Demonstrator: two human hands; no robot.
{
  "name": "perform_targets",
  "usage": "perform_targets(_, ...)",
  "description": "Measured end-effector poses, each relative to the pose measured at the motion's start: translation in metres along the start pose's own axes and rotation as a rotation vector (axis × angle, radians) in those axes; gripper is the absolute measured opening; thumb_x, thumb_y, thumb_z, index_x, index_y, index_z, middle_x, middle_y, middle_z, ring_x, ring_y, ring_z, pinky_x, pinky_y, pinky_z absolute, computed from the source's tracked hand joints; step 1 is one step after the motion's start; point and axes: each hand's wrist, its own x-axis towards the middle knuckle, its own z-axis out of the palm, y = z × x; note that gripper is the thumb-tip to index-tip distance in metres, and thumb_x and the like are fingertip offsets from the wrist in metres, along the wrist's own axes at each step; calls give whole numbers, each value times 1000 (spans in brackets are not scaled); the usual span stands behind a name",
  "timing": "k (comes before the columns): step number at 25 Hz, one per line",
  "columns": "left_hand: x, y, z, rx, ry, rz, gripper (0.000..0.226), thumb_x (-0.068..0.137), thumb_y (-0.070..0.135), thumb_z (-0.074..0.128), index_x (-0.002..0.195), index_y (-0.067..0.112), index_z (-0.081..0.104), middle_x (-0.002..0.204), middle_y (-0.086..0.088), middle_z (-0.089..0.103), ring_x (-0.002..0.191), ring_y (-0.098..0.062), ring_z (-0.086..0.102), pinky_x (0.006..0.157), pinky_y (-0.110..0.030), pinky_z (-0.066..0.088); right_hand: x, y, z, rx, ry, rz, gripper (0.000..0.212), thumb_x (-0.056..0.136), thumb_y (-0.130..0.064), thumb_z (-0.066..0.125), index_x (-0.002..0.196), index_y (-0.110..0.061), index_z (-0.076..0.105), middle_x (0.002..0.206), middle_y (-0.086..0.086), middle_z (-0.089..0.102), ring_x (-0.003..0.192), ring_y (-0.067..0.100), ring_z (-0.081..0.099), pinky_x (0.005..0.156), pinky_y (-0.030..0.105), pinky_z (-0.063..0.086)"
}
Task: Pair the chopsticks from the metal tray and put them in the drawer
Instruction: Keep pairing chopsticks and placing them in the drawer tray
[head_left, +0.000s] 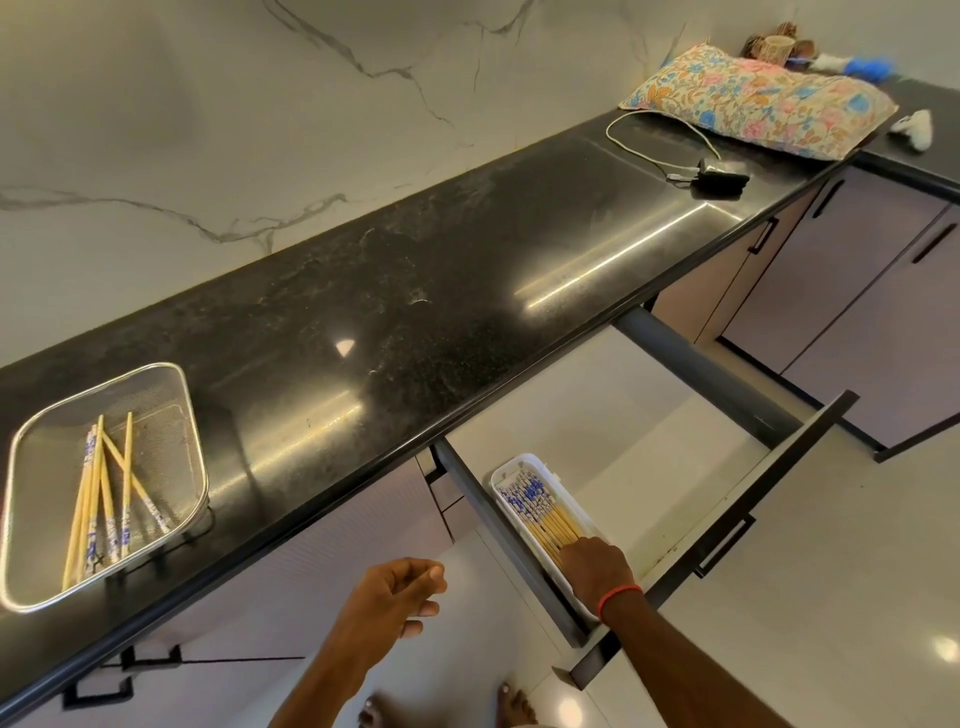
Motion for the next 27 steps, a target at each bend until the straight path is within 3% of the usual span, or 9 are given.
perform_targets(7, -7, -4, -17, -23, 62, 25, 23, 96, 38, 59, 107, 20, 70, 102, 0, 78, 92, -18, 74, 70, -22, 57, 1, 3, -28, 47, 30, -30, 21, 96, -17, 50, 111, -11, 63, 109, 9, 69, 98, 28, 68, 84, 37, 53)
perform_targets(13, -14, -4, -29, -38, 77, 50, 22, 97, 38, 59, 104, 21, 71, 103, 1, 77, 92, -15, 74, 73, -23, 57, 4, -14, -49, 330, 23, -96, 37, 89, -46, 60, 120, -26, 63, 124, 0, 65, 110, 21, 63, 90, 30, 51)
perform_targets(20, -23, 5, -51, -65, 150, 166, 18, 98, 33, 59, 103, 20, 69, 108, -5, 73, 94, -17, 71, 75, -24, 56, 5, -59, -111, 433, 331, -283, 31, 86, -42, 69, 109, -22, 72, 100, 1, 74, 91, 16, 70, 81, 25, 54)
perform_targets(27, -32, 21, -76, -100, 242, 225, 24, 98, 31, 60, 108, 10, 69, 111, -10, 73, 100, -25, 71, 86, -36, 58, 11, -101, -163, 471, 370, -435, 34, 86, -38, 70, 114, -19, 70, 110, 4, 74, 103, 22, 67, 87, 36, 56)
